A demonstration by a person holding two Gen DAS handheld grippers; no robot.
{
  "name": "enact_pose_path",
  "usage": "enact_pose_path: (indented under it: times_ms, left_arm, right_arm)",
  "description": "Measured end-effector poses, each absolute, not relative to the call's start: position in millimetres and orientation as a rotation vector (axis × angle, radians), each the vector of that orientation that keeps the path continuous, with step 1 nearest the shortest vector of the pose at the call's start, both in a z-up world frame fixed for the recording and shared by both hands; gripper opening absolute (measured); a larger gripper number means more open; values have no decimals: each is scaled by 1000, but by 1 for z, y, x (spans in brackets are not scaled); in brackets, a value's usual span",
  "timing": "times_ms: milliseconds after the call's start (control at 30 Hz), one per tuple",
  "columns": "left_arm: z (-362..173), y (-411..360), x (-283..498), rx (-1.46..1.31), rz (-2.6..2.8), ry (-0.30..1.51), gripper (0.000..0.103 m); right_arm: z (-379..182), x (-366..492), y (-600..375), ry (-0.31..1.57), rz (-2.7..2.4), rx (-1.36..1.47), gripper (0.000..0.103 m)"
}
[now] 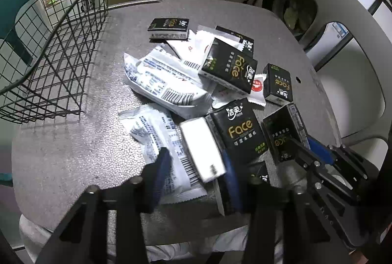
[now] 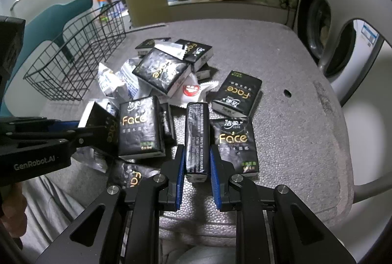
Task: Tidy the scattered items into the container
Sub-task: 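Grasp a thin black pack with the right gripper while the left grasps a white box, then carry both held items over the wire basket and open both grippers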
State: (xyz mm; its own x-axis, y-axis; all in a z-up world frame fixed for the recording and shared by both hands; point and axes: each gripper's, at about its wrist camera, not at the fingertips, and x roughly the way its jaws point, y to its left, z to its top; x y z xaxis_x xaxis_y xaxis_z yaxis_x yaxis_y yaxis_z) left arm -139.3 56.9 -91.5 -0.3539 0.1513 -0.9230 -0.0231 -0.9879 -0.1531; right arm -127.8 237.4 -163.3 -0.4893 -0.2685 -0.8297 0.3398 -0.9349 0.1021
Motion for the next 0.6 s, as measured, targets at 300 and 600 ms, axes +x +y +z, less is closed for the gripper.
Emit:
enact_pose_path:
  times_ms: [300, 600]
  left_arm:
    - [-70, 44, -130, -1662, 2518, -173, 21]
    - [20, -3, -105, -1450, 2639, -252, 20]
  right_arm:
    - [-135, -121, 220, 112, -2458, 1278, 19]
    - [-51, -134, 130, 56, -2409, 1036, 19]
